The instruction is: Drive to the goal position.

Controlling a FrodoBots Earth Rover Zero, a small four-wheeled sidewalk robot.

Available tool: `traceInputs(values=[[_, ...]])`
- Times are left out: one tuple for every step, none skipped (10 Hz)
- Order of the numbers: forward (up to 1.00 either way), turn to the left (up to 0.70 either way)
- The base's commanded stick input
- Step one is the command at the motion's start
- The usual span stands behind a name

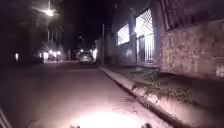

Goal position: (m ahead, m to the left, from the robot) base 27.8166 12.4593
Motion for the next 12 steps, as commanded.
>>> traceInputs(values=[[0.00, 0.00], [0.00, 0.00], [0.00, 0.00], [0.00, 0.00], [0.00, 0.58], [0.00, 0.69], [0.00, 0.70], [0.00, 0.70], [0.00, 0.70], [0.00, 0.70], [0.00, 0.70], [0.00, 0.70]])
